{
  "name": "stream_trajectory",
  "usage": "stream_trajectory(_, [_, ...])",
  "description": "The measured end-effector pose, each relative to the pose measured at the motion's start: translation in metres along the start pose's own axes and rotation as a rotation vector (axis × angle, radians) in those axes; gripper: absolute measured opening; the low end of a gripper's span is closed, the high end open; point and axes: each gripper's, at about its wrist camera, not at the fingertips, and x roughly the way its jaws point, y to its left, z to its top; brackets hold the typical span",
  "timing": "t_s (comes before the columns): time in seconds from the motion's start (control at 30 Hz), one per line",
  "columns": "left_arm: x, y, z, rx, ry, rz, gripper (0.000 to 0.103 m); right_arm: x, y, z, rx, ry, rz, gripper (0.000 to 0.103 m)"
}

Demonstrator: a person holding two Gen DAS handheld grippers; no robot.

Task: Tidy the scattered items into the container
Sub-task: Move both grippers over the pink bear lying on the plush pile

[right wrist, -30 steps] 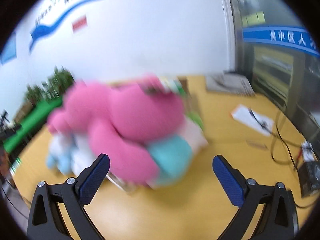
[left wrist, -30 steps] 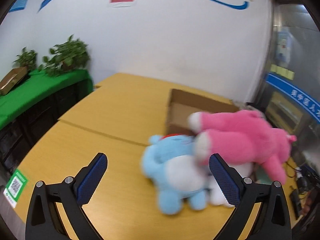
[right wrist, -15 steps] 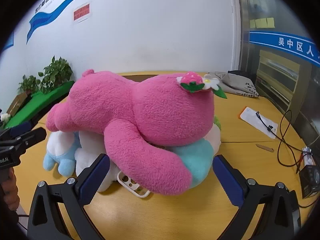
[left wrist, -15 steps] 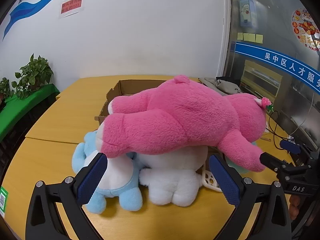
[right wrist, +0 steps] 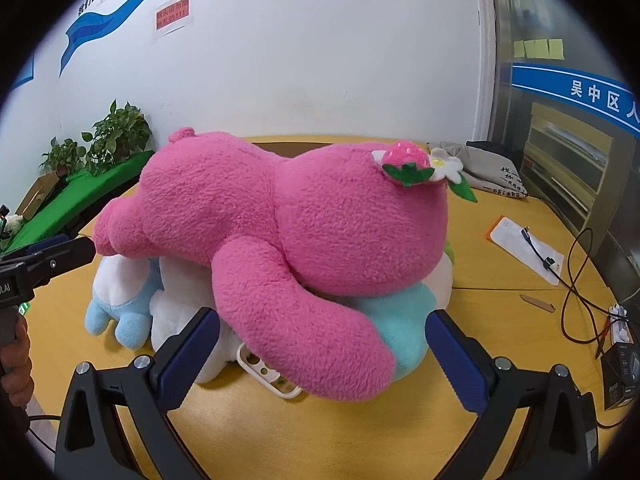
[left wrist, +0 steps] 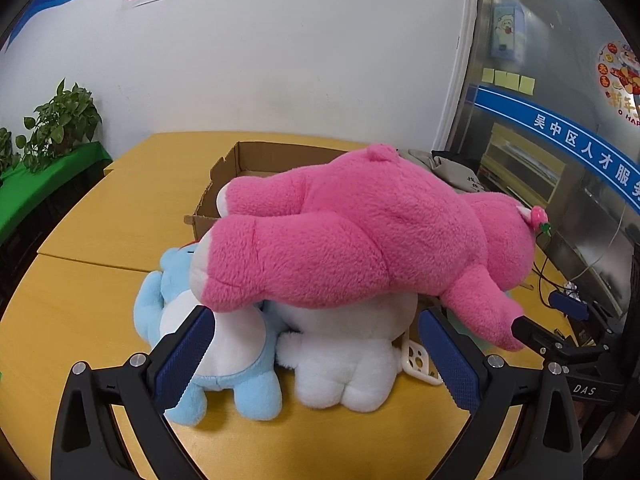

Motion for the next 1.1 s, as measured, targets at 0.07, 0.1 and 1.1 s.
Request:
stream_trajectory(0.07, [0.002,-0.003,-0.001,0.002,0.003,-0.004,0.103,0.001,0.0,-0.002,-0.001,0.009,0.001,0.103])
stream_trajectory(0.1, [0.003,-0.004,-0.002,0.003,0.005,-0.005,0.103,0.002,0.001,-0.003,-0.003,0.011,0.0,0.103])
stream_trajectory(1.1, [0.011,-0.004,-0.011,0.004,0.022,-0.055,0.103,0.005,0.008,-0.01,-0.01,0.032,0.014,0.103])
